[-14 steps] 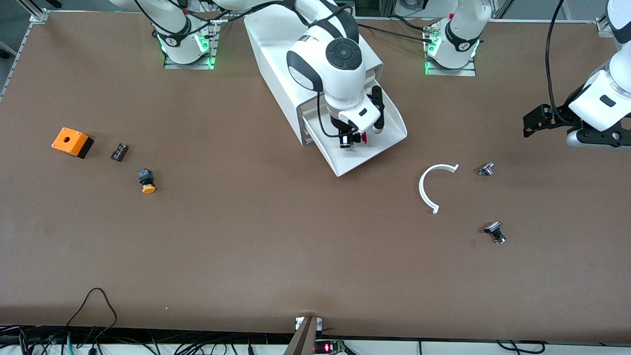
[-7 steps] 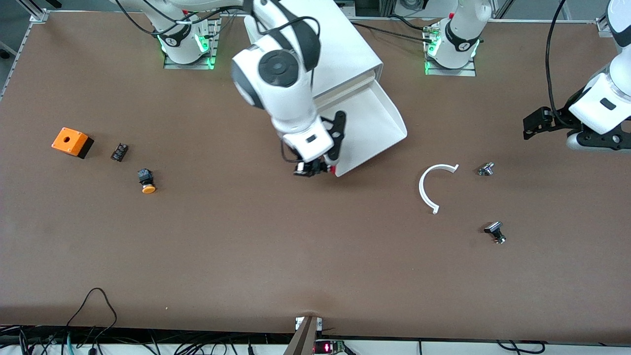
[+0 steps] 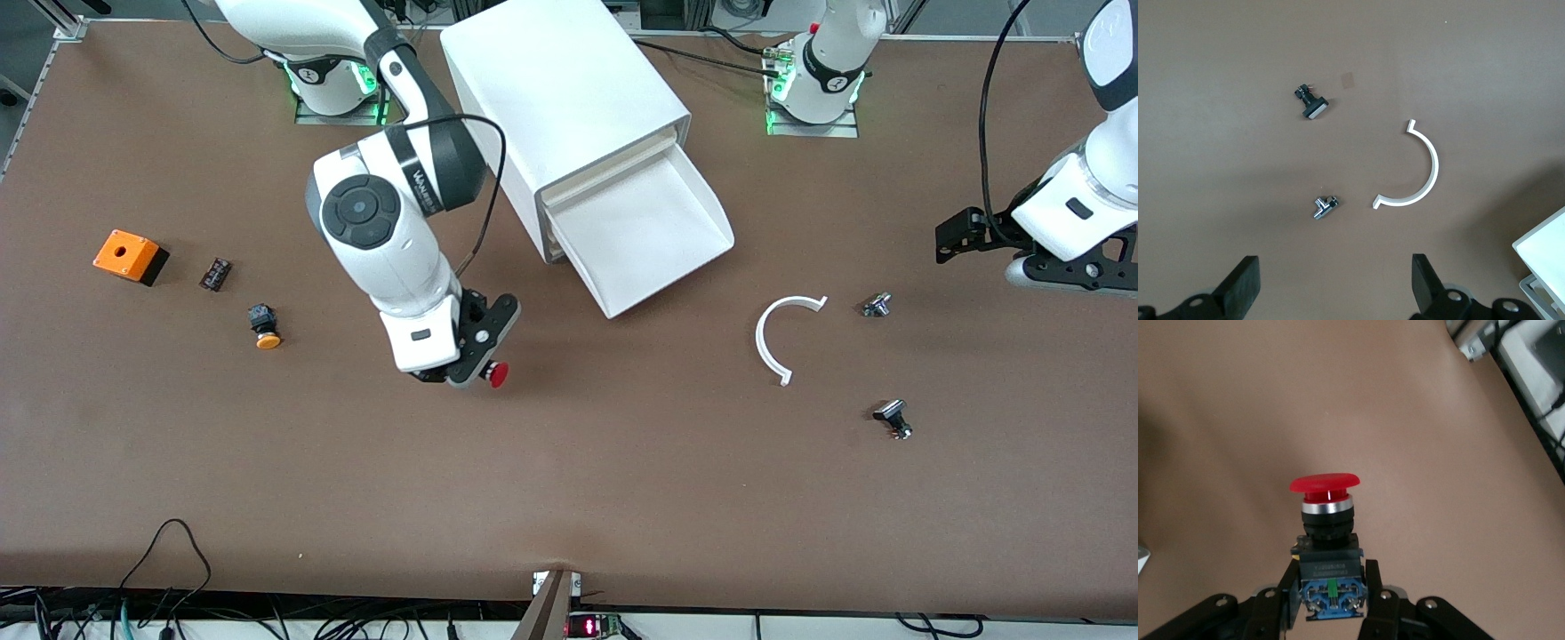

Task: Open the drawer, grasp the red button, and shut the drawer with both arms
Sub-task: 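Lift the red button out with the right gripper and carry it away, then place the red button beside the yellow button while the left gripper reaches the drawer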

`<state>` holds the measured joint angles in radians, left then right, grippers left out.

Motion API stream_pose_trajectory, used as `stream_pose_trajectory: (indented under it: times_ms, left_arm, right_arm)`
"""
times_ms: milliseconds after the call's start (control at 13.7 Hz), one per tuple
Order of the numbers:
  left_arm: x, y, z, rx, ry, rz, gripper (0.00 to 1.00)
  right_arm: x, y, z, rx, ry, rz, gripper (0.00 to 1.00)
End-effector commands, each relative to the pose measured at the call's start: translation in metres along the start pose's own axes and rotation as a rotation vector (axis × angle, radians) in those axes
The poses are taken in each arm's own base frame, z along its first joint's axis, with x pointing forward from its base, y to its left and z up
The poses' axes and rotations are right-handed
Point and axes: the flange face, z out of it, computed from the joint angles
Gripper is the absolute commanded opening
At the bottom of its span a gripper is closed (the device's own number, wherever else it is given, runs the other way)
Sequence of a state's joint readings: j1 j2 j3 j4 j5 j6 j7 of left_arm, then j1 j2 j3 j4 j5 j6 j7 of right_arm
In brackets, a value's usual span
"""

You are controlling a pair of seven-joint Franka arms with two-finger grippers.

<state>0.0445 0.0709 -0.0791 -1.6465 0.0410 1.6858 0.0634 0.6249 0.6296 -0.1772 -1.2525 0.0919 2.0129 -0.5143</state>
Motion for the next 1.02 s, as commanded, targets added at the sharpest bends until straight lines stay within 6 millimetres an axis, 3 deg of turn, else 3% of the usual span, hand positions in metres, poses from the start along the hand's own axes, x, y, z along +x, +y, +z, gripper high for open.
stream_pose_trajectory:
  times_ms: [0,292,438,583,729,948]
  left_arm:
    - [0.025,0.004,-0.006,0.065,0.009,0.038,1.00]
    - [0.034,0.013,0.004,-0.002,0.007,0.007,1.00]
    - [0.042,0.021,0.031,-0.060,-0.006,-0.048,1.00]
    - [0.043,0.055,0.066,-0.062,-0.004,-0.086,1.00]
    - [0.042,0.093,0.092,-0.071,-0.005,-0.132,1.00]
    - [0.036,0.155,0.139,-0.084,0.020,-0.247,1.00]
  right_arm:
    - [-0.037,0.018,0.011,0.006,-0.051,0.159,0.32]
    - [-0.096,0.039,0.058,0.004,-0.186,0.498,0.32]
    - [-0.115,0.037,0.082,-0.007,-0.240,0.608,0.32]
    - [-0.137,0.044,0.098,-0.015,-0.294,0.702,0.32]
    - [-0.174,0.065,0.114,-0.033,-0.347,0.779,0.32]
    - [-0.213,0.066,0.127,-0.033,-0.359,0.801,0.32]
